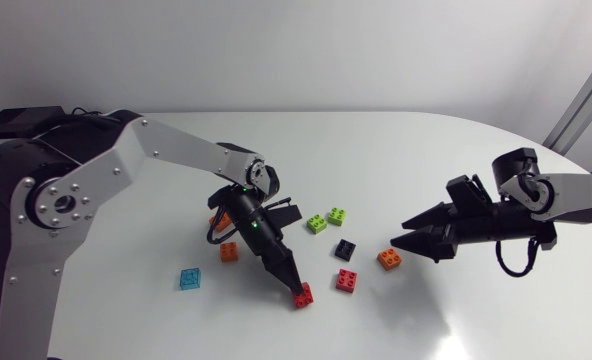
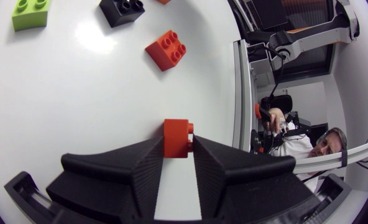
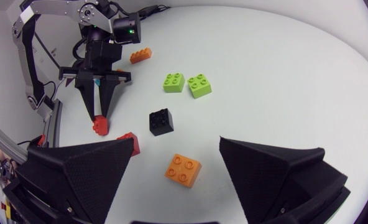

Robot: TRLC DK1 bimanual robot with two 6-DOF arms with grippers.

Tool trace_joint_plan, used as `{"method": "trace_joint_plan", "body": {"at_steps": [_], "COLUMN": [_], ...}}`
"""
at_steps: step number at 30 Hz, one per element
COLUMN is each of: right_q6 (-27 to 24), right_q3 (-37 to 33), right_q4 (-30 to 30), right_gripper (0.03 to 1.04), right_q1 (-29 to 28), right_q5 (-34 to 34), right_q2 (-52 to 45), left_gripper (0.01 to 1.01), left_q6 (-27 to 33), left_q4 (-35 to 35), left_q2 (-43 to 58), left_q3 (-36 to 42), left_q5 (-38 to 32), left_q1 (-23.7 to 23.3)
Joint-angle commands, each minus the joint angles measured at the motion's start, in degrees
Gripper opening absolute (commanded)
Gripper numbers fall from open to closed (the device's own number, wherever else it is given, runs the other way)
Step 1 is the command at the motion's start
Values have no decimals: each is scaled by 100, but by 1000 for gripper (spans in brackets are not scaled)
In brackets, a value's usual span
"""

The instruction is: Separate the duplo bricks

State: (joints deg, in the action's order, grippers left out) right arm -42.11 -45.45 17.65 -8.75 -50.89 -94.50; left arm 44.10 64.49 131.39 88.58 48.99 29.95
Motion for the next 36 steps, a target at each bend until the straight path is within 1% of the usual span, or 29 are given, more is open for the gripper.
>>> {"method": "trace_joint_plan", "body": {"at_steps": [1, 4, 5, 6, 7, 8, 10, 12, 16, 19, 21, 25, 27, 30, 33, 35, 36], "right_q6": [-140, -140, -140, -140, -140, -140, -149, -166, -175, -175, -175, -210, -237, -245, -272, -307, -324], "right_q3": [-78, -87, -87, -95, -87, -87, -60, -43, -25, -25, -16, 28, 45, 54, 80, 98, 115], "right_q4": [54, 72, 81, 90, 90, 90, 81, 81, 90, 116, 116, 125, 125, 133, 142, 142, 142], "right_gripper": [990, 990, 990, 990, 990, 990, 990, 990, 990, 990, 990, 990, 990, 990, 990, 990, 990], "right_q1": [-39, -39, -39, -39, -47, -47, -47, -47, -47, -47, -56, -91, -91, -91, -83, -83, -91], "right_q5": [-70, -96, -96, -105, -114, -131, -140, -140, -166, -175, -175, -175, -175, -175, -175, -175, -175], "right_q2": [-148, -148, -148, -148, -148, -148, -157, -157, -139, -113, -95, -42, -25, -7, 19, 19, 19], "left_gripper": [230, 313, 362, 444, 495, 513, 589, 639, 793, 823, 831, 846, 862, 861, 846, 733, 641], "left_q6": [134, 126, 117, 108, 108, 90, 90, 99, 134, 143, 143, 38, -77, -173, -173, -129, -85], "left_q4": [81, 90, 108, 117, 117, 117, 134, 204, 240, 240, 204, -165, -551, -1219, -2151, -2775, -2933], "left_q2": [211, 246, 264, 282, 290, 290, 290, 290, 203, 123, -17, -738, -1256, -1951, -2592, -2874, -2918], "left_q3": [142, 213, 248, 283, 309, 336, 389, 441, 476, 529, 529, 274, -7, -587, -1484, -2072, -2248], "left_q5": [-4, -13, -21, -39, -56, -56, -56, -65, -65, -92, -232, -637, -953, -1612, -2535, -3080, -3282], "left_q1": [-16, -60, -78, -95, -113, -130, -183, -218, -271, -368, -420, -455, -385, -121, 353, 652, 784]}}
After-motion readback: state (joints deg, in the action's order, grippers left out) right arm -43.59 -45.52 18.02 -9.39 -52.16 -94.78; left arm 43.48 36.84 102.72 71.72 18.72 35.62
